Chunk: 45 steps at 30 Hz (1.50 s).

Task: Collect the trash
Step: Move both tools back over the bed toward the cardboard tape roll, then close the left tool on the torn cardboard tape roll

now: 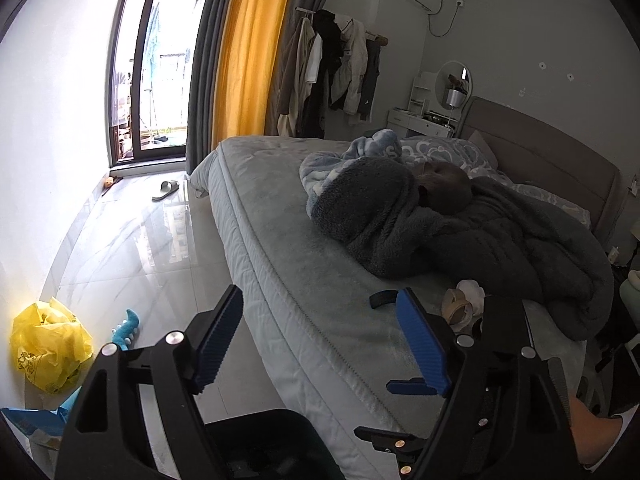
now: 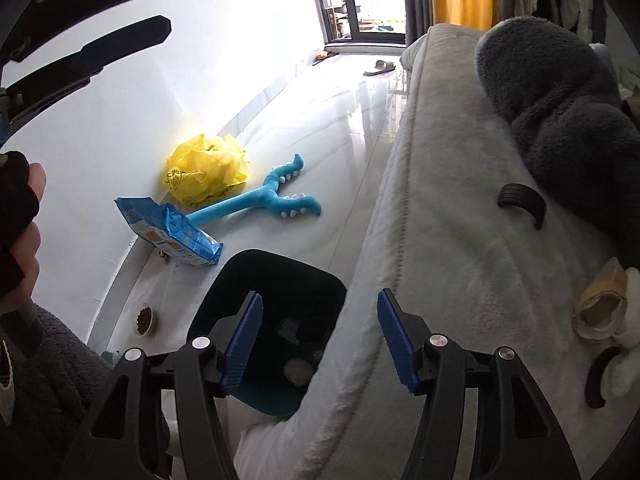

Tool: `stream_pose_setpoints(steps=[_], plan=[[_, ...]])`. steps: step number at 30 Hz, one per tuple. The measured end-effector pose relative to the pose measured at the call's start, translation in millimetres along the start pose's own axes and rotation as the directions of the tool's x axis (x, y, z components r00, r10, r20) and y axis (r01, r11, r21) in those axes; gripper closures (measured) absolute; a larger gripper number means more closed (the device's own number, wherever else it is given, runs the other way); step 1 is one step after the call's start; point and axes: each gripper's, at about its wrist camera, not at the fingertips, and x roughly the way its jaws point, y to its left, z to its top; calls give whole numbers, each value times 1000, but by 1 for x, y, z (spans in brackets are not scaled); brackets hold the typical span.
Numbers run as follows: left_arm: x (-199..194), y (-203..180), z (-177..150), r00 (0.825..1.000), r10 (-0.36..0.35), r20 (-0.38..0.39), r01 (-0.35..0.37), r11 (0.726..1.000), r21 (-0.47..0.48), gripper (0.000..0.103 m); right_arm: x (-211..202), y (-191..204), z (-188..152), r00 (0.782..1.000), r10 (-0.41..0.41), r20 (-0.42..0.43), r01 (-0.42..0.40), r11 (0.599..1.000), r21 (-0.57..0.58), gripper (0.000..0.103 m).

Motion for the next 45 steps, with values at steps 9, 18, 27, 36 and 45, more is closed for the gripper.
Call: stream_pose_setpoints(steps=[9,18,27,36,45], plan=[[21,-26,-2,999,-41,-30,41,999,8,19,-36,-37,-9,993,-96,66,96,995,7,40],[37,-55,-5,995,-83,-60,84,996,26,19,-56,-74,-26,983,-166,79,162,985,53,37],[58,-82,-11,990,-106,-92,111,992,54,21,-86,-122,-46,959,-261,111,247,961,121,34],[88,-111,-24,982,-127,-143,140,987,85,24,-104,-169,-65,937,-322,135,293,935,198,28],[120,-133,-40,971,-143,-191,162,983,86,29,-113,-197,-87,923,-357,142,323,921,217,26]])
